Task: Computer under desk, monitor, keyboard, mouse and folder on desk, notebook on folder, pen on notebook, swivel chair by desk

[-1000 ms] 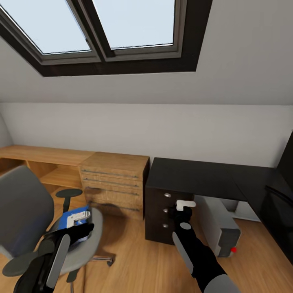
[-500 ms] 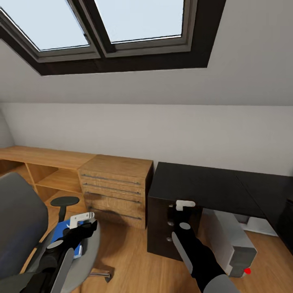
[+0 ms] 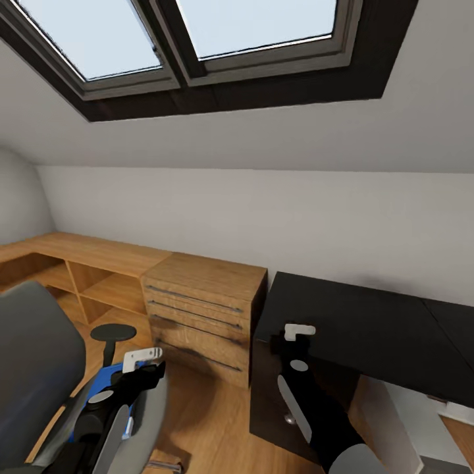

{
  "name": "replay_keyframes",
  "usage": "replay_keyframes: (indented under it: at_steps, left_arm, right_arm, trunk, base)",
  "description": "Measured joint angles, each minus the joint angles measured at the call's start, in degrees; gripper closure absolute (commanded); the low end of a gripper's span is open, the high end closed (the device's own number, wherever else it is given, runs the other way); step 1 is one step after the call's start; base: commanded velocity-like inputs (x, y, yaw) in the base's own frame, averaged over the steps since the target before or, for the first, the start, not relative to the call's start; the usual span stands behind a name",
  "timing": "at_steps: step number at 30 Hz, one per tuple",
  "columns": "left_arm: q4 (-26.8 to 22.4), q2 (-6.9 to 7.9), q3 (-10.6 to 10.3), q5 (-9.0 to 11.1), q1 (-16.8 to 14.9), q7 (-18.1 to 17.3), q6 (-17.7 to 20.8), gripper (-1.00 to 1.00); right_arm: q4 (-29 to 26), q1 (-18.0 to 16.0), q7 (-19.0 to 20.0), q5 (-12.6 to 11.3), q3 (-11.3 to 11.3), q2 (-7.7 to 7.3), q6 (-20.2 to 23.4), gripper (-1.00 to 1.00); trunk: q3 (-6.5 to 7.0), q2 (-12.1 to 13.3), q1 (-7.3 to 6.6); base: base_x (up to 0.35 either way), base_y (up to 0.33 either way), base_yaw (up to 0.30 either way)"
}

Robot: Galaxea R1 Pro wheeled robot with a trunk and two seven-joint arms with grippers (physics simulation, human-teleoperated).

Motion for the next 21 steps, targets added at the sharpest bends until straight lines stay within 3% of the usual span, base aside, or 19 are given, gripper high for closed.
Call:
replay_keyframes:
  at_steps: [7, 21]
  left_arm:
    - [0.2, -0.01, -0.1, 0.0, 0.0, 0.0, 0.0, -1.00]
    - [0.3, -0.01, -0.3, 0.0, 0.0, 0.0, 0.1, -1.00]
  right_arm:
    - [0.0, 0.0, 0.0, 0.0, 0.0, 0.01, 0.0, 1.00]
    - [0.1, 0.0, 0.2, -0.1, -0.4, -0.37, 0.0, 1.00]
  trunk:
    - [-0.03, 0.0, 0.00]
    - [-0.04, 0.0, 0.01]
  base:
    - [0.320, -0.122, 0.194]
    - [0.266, -0.206, 0.004]
